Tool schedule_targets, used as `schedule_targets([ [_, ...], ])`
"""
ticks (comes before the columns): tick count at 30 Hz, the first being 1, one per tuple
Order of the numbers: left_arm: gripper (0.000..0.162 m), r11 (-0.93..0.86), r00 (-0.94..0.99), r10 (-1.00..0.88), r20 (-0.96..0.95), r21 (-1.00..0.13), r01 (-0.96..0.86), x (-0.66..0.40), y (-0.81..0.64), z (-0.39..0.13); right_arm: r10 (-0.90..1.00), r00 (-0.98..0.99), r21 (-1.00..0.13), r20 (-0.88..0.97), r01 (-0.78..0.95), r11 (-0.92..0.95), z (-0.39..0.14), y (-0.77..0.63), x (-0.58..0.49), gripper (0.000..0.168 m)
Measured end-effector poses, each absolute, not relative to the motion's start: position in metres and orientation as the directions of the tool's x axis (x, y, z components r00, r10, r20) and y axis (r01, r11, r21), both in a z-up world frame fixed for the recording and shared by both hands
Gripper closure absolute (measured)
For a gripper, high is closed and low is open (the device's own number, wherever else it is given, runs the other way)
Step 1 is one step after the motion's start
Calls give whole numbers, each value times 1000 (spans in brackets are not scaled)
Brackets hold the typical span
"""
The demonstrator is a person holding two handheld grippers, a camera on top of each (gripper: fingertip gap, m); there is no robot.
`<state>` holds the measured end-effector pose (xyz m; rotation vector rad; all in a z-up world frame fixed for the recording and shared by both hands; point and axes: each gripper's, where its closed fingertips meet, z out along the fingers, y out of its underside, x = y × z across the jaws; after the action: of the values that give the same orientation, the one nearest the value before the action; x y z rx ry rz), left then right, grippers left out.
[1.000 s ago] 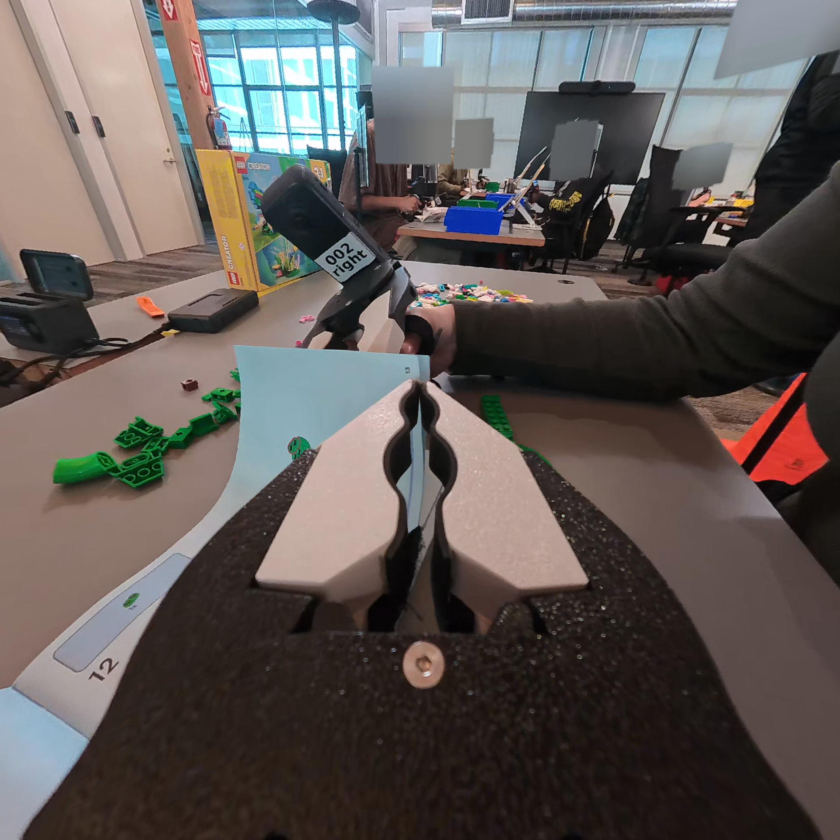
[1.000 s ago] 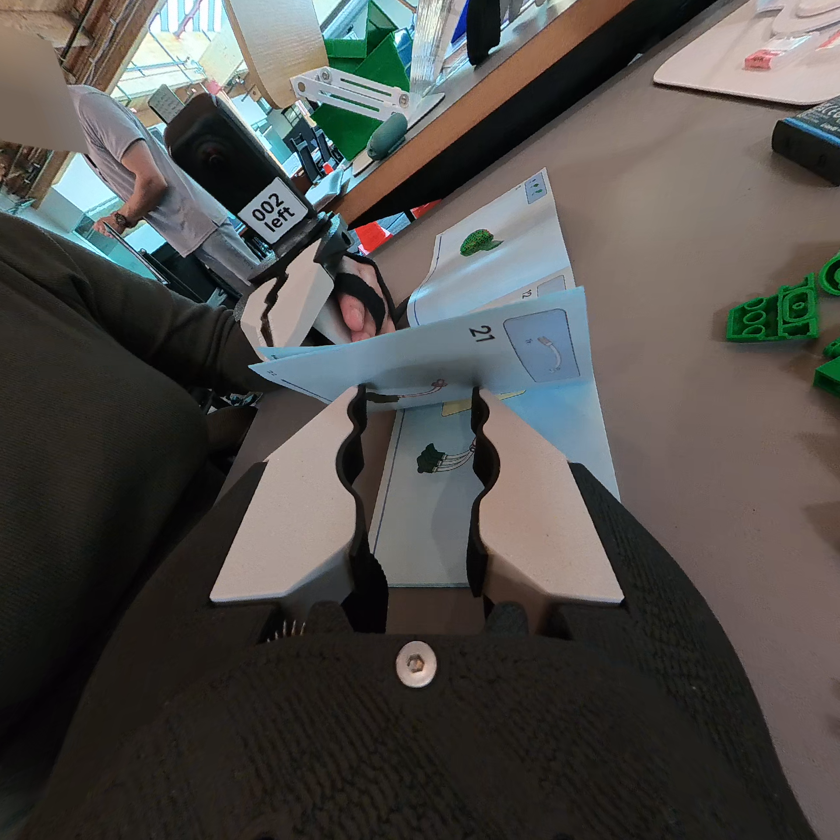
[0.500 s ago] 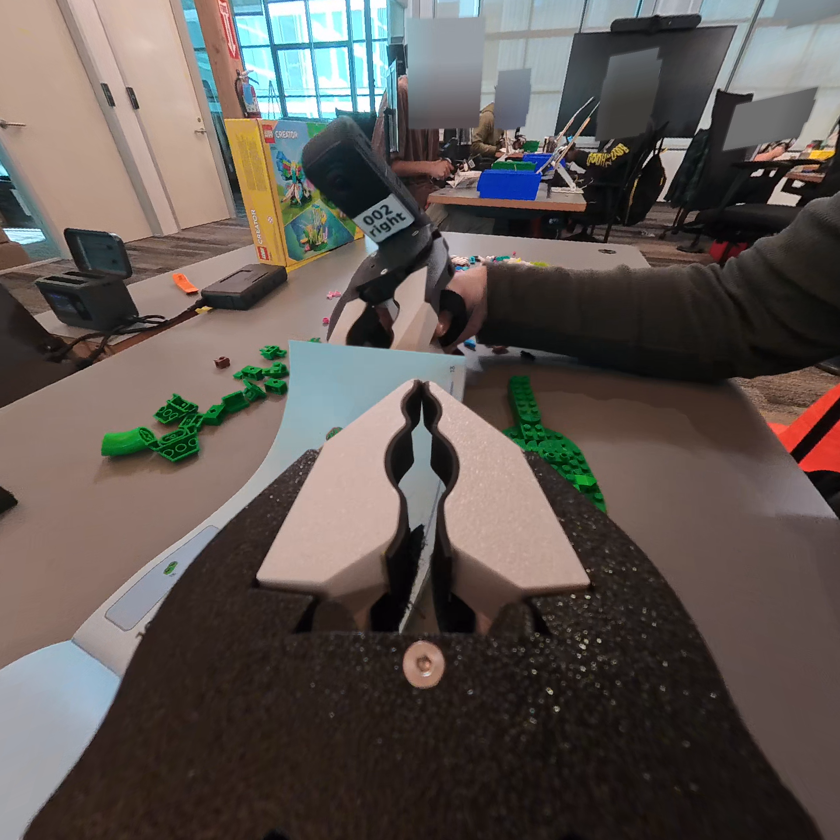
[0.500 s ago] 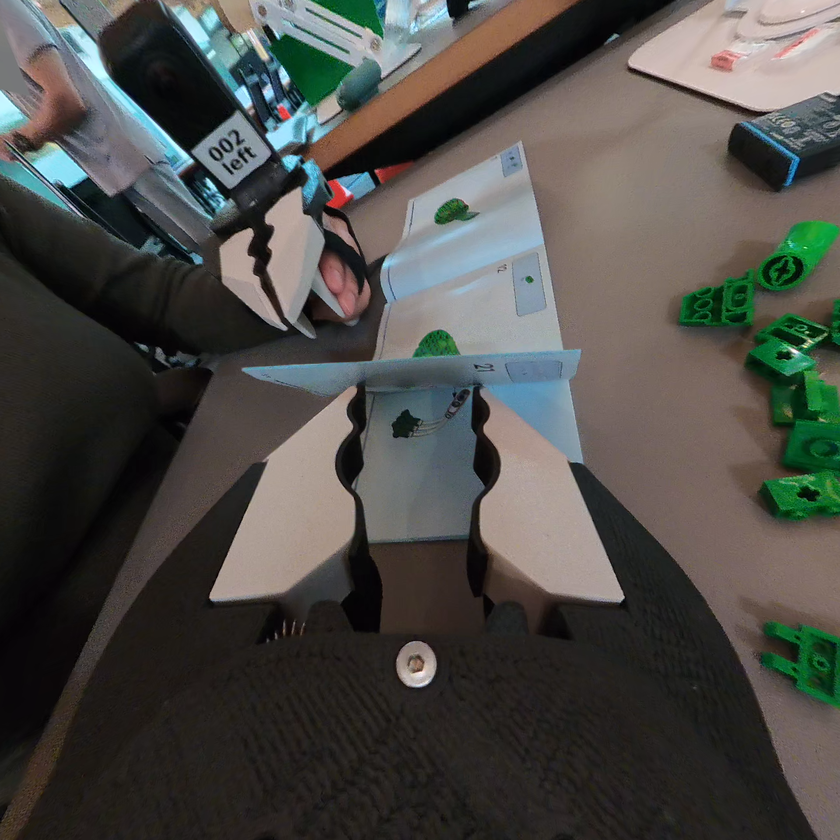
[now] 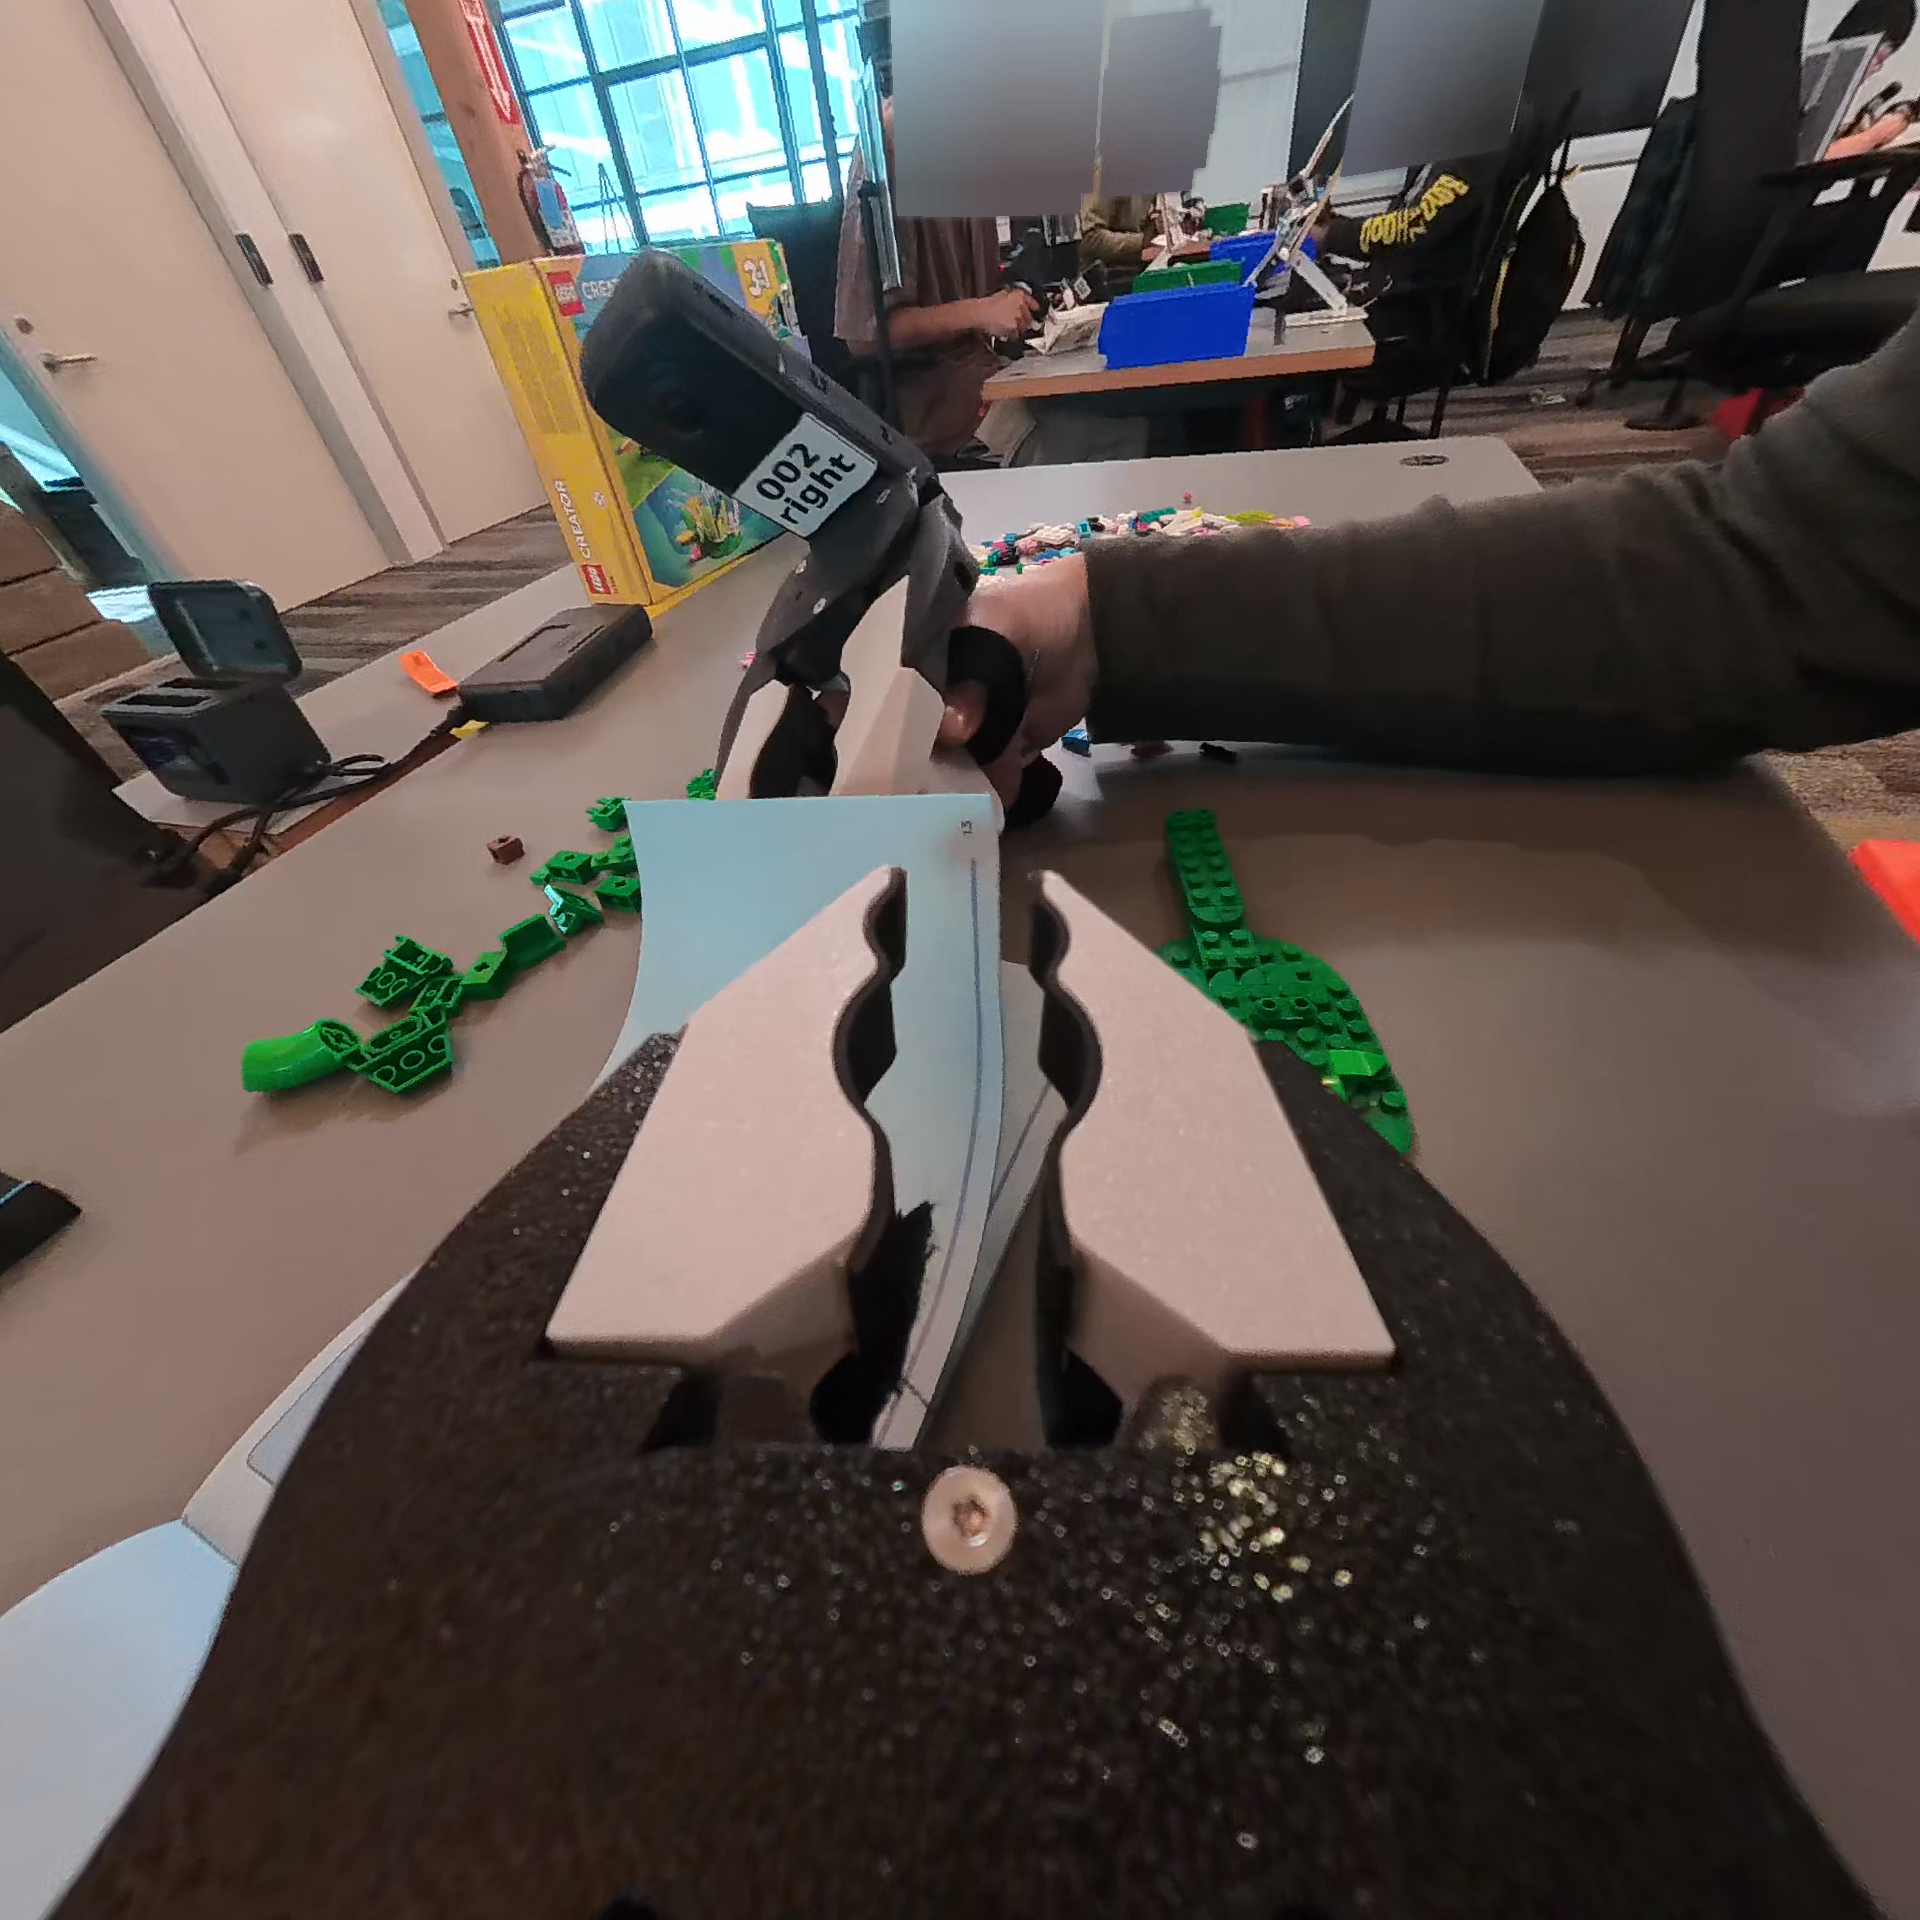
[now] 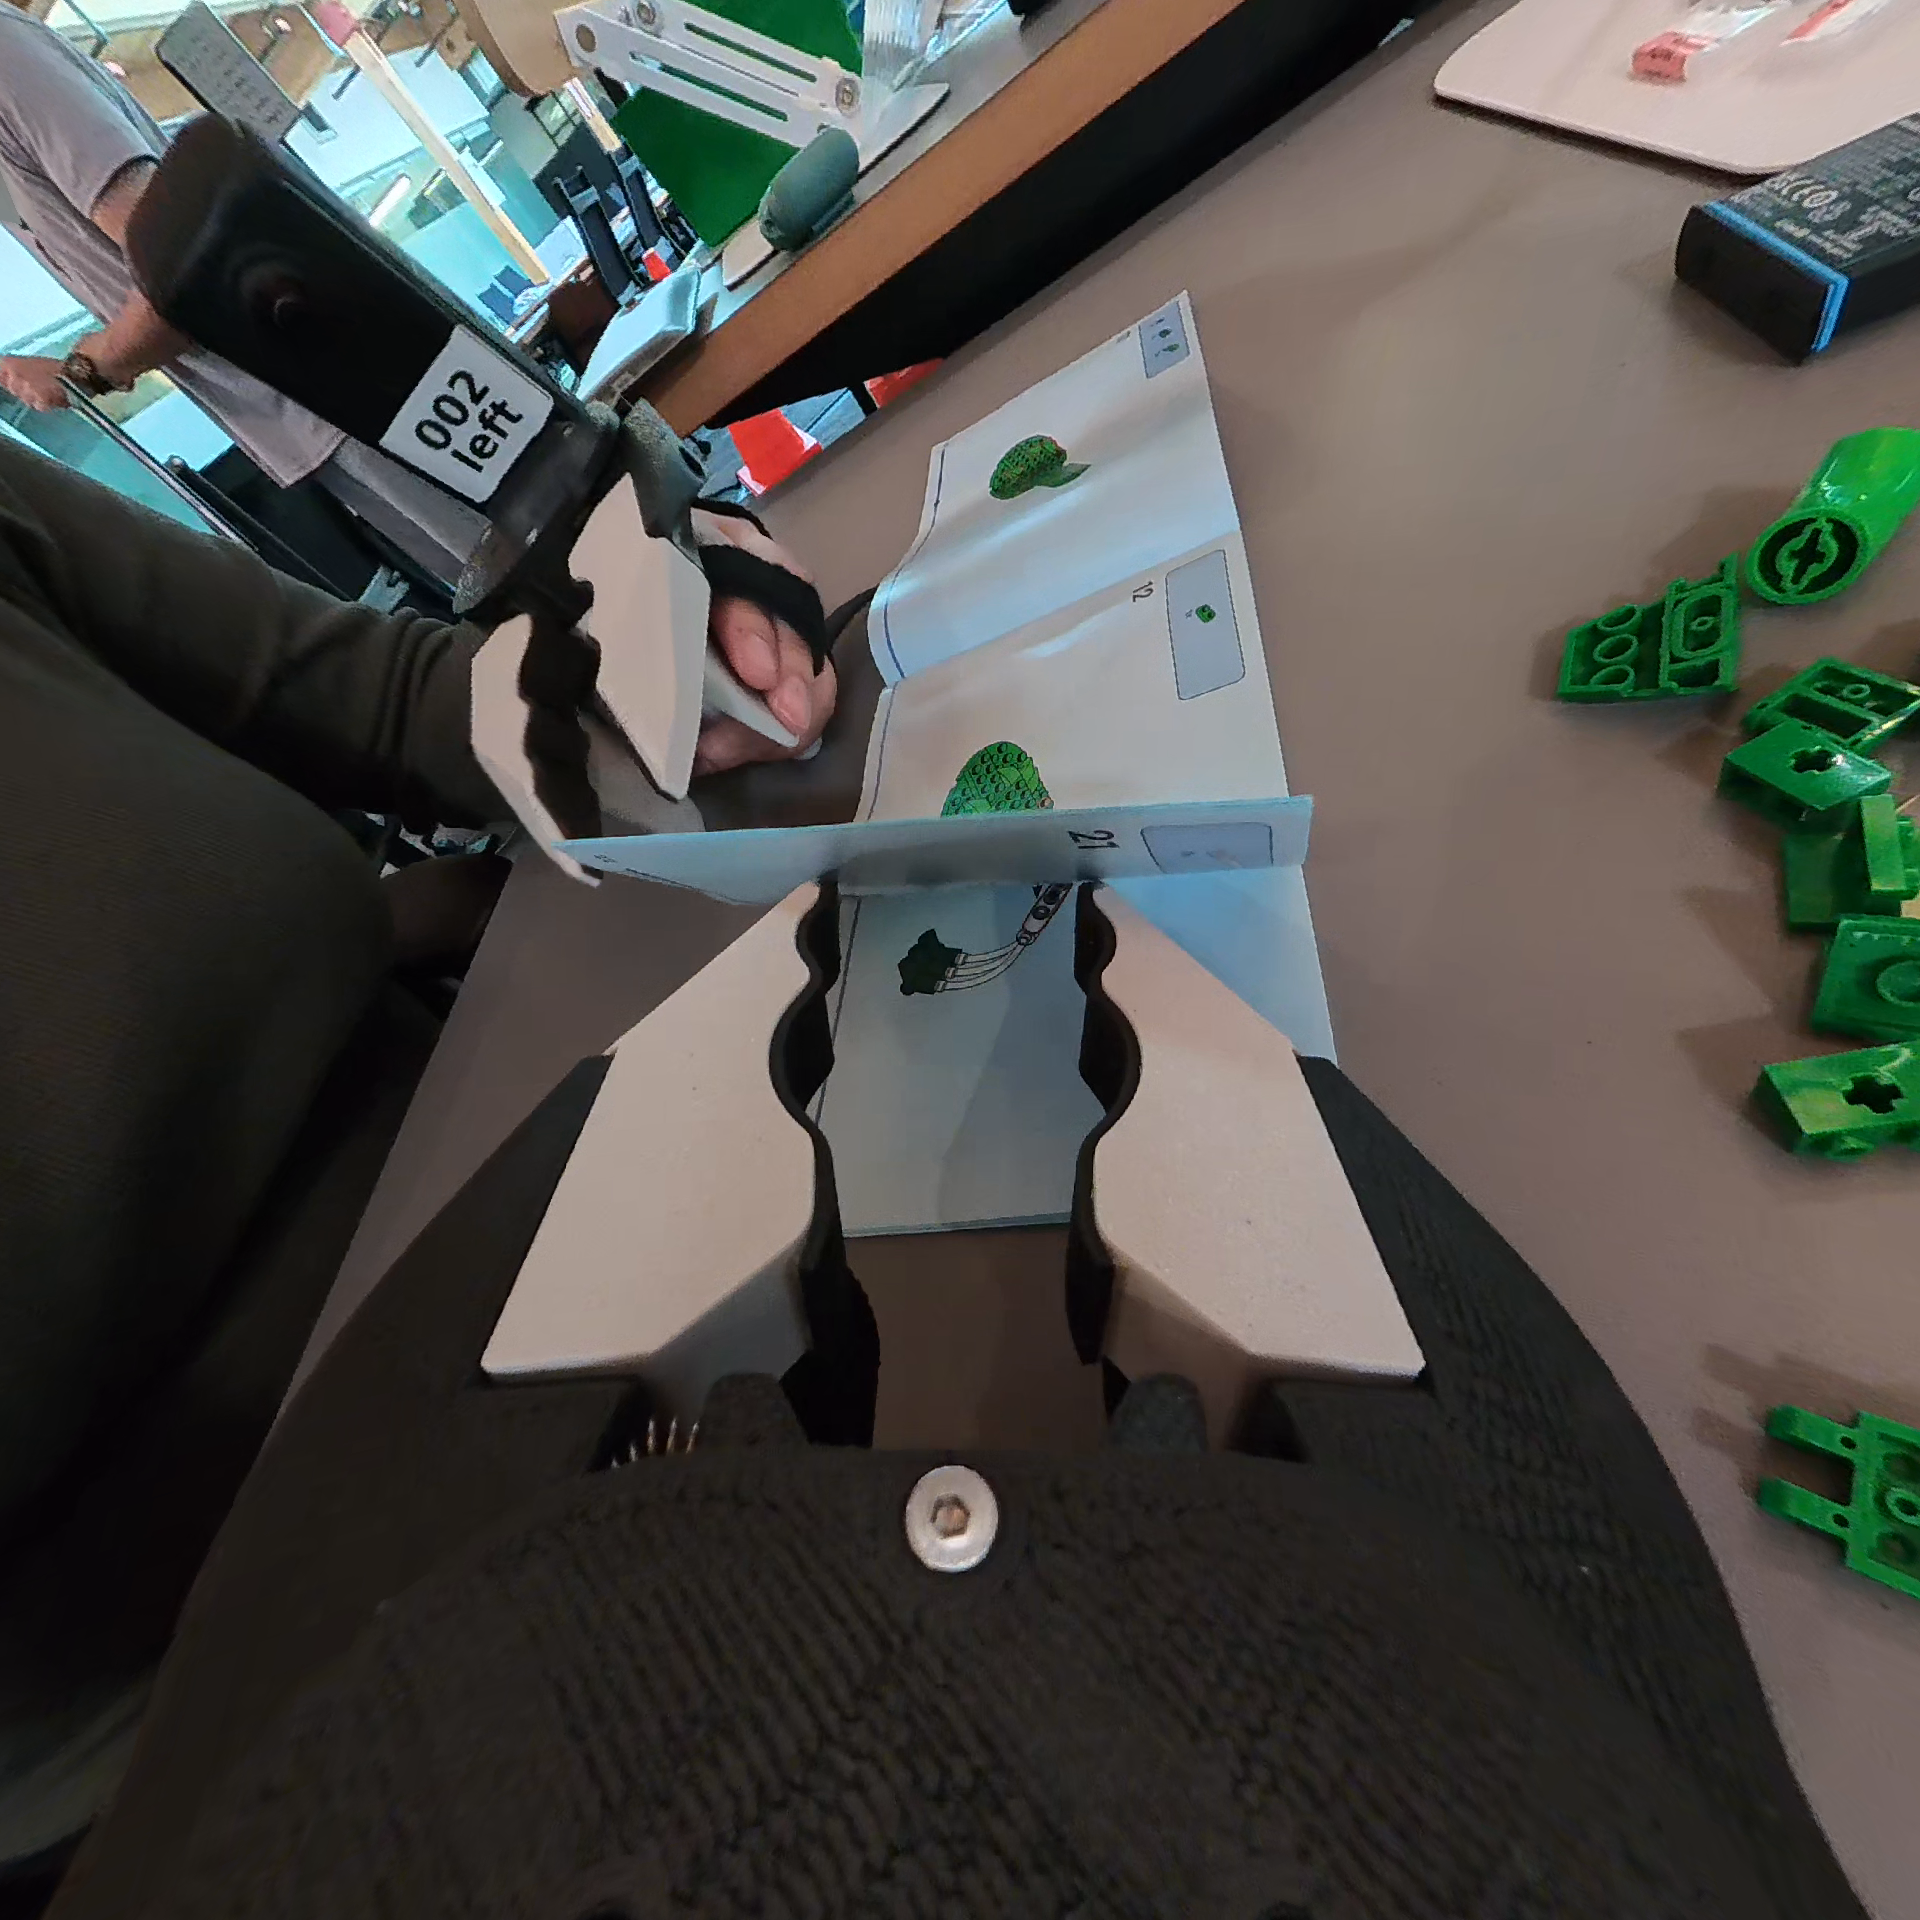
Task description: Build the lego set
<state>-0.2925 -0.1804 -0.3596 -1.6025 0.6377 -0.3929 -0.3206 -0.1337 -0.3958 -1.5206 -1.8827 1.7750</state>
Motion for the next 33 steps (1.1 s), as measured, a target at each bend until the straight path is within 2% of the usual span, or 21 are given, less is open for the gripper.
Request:
schedule_targets([
  [7, 151, -54, 807, -582, -99, -986, -160, -297, -177, -360, 711, -474, -803, -520, 554, -218, -396, -133, -321, 124],
  [12, 147, -51, 794, -599, -101, -985, -164, -295, -179, -360, 710, -474, -802, -521, 556, -217, -396, -133, -321, 126],
  [33, 149, -70, 789, -603, -113, -979, -193, -292, -177, -365, 711, -471, -797, -523, 565, -211, -398, -133, -321, 126],
])
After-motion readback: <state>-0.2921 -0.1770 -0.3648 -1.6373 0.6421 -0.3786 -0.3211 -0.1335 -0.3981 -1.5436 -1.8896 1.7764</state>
